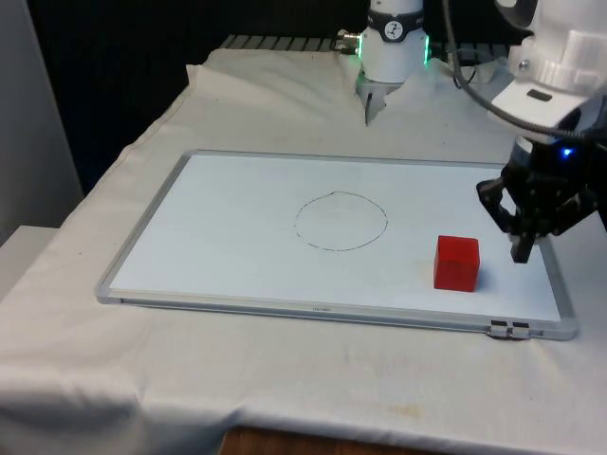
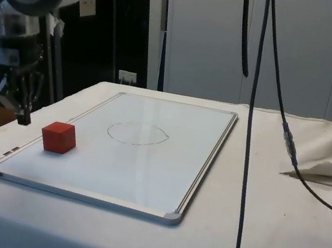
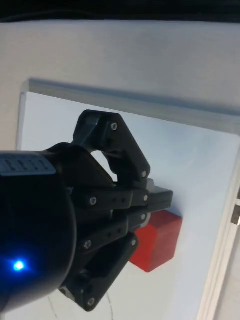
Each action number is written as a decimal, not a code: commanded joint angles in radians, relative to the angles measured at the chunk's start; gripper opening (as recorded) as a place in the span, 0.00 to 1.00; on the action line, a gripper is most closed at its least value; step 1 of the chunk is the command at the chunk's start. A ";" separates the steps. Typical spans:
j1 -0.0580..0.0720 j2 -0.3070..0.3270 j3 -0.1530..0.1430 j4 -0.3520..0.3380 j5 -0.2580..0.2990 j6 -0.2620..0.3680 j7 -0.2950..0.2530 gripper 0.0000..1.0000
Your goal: Push the cube into the marked area.
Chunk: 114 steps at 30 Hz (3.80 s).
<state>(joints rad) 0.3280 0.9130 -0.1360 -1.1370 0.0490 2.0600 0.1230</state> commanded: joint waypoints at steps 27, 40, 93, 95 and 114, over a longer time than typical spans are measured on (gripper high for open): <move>-0.011 0.083 -0.063 0.010 -0.005 0.050 -0.009 0.00; 0.004 0.039 -0.072 -0.064 -0.009 0.057 -0.013 0.00; 0.064 -0.159 -0.045 -0.401 -0.067 0.081 -0.077 0.00; 0.063 -0.165 -0.044 -0.418 -0.070 0.087 -0.080 0.00; 0.063 -0.235 -0.026 -0.556 -0.110 0.088 -0.092 0.00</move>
<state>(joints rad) 0.3910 0.6780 -0.1620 -1.6930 -0.0610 2.1480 0.0310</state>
